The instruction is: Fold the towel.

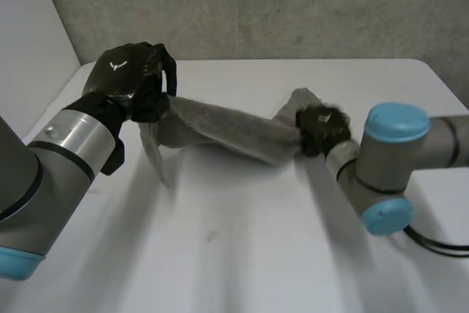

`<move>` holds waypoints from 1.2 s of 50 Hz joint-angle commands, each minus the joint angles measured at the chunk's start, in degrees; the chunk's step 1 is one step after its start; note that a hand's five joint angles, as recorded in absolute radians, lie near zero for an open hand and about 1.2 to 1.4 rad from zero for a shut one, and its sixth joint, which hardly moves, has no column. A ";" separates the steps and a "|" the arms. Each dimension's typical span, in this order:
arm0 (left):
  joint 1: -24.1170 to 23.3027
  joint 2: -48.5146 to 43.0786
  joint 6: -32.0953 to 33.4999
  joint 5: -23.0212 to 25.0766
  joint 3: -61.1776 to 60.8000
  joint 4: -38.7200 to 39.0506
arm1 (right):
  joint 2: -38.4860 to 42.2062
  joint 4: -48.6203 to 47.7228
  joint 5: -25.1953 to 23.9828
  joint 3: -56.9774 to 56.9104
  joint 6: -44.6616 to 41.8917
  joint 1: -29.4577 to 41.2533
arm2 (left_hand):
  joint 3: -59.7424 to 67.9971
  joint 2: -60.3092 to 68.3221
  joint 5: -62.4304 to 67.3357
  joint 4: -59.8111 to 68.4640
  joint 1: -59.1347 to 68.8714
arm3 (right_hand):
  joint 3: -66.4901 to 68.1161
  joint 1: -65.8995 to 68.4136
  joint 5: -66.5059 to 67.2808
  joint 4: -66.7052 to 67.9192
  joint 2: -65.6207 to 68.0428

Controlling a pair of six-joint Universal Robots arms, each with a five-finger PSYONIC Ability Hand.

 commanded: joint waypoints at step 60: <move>1.11 -26.12 5.73 -0.76 8.56 5.21 | -22.01 14.42 -1.54 18.85 -0.19 -4.30 | -37.56 -37.64 -36.38 -37.63 -34.75 | -44.44 -31.43 -41.99 -44.92 -43.90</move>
